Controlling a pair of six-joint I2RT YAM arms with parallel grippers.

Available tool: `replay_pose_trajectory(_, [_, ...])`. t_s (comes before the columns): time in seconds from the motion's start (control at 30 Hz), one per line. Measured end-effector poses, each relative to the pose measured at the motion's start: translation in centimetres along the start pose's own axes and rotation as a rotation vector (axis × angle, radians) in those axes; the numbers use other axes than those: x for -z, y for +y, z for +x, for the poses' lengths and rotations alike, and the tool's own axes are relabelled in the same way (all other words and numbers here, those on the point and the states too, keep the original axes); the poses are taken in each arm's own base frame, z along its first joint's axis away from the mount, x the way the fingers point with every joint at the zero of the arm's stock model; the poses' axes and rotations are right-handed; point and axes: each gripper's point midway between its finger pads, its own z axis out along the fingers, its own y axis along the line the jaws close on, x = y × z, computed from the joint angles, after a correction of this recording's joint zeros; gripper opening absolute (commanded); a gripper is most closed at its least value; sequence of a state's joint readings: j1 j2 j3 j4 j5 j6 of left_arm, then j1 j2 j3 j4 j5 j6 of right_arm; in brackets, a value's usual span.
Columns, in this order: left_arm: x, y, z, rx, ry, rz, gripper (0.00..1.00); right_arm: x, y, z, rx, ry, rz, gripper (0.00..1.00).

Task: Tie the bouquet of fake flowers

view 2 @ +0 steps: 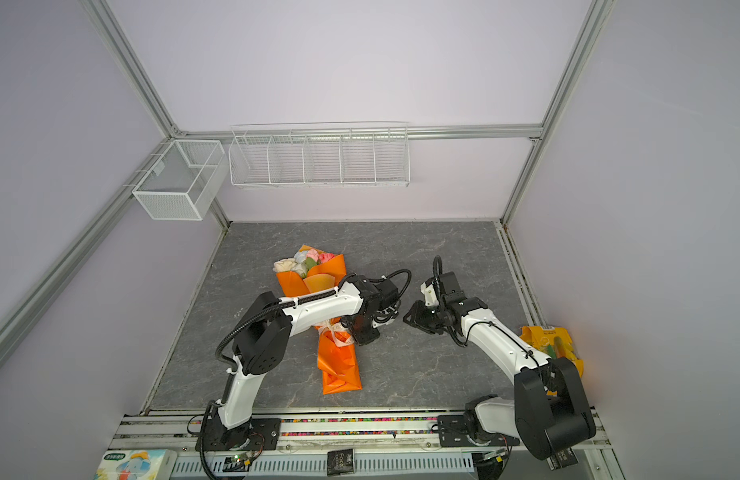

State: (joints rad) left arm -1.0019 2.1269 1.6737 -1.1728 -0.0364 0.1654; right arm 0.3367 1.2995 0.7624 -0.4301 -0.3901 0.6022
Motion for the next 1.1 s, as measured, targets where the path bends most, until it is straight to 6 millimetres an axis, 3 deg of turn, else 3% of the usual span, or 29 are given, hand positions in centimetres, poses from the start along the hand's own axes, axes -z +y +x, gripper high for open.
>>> replay_pose_trajectory(0.1, [1.2,0.1,-0.4,0.015,-0.043,-0.006,0.00,-0.1,0.6,0.0,0.021,-0.002,-0.023,0.36])
replay_pose_trajectory(0.23, [5.6,0.4,-0.7,0.070,-0.193,-0.025,0.00,-1.0,2.7,0.4,0.120,0.011,-0.088,0.36])
replay_pose_trajectory(0.37, [10.3,0.8,0.7,0.159,-0.360,-0.050,0.00,-2.9,5.0,2.2,0.307,0.068,-0.136,0.37])
replay_pose_trajectory(0.43, [11.1,1.0,1.6,0.202,-0.394,-0.056,0.00,-4.1,5.8,2.9,0.387,0.095,-0.146,0.38])
replay_pose_trajectory(0.73, [7.2,2.8,5.3,0.474,-0.386,-0.045,0.00,-8.9,6.9,4.5,0.539,0.180,-0.263,0.48])
replay_pose_trajectory(0.87, [7.4,4.0,6.3,0.597,-0.444,-0.020,0.00,-10.5,8.2,4.3,0.521,0.225,-0.329,0.53])
replay_pose_trajectory(0.9, [7.7,4.1,6.3,0.616,-0.466,-0.013,0.00,-10.9,8.8,4.0,0.506,0.232,-0.351,0.60])
replay_pose_trajectory(1.1, [7.9,4.2,5.6,0.679,-0.521,0.017,0.00,-12.4,10.7,3.8,0.461,0.279,-0.462,0.62])
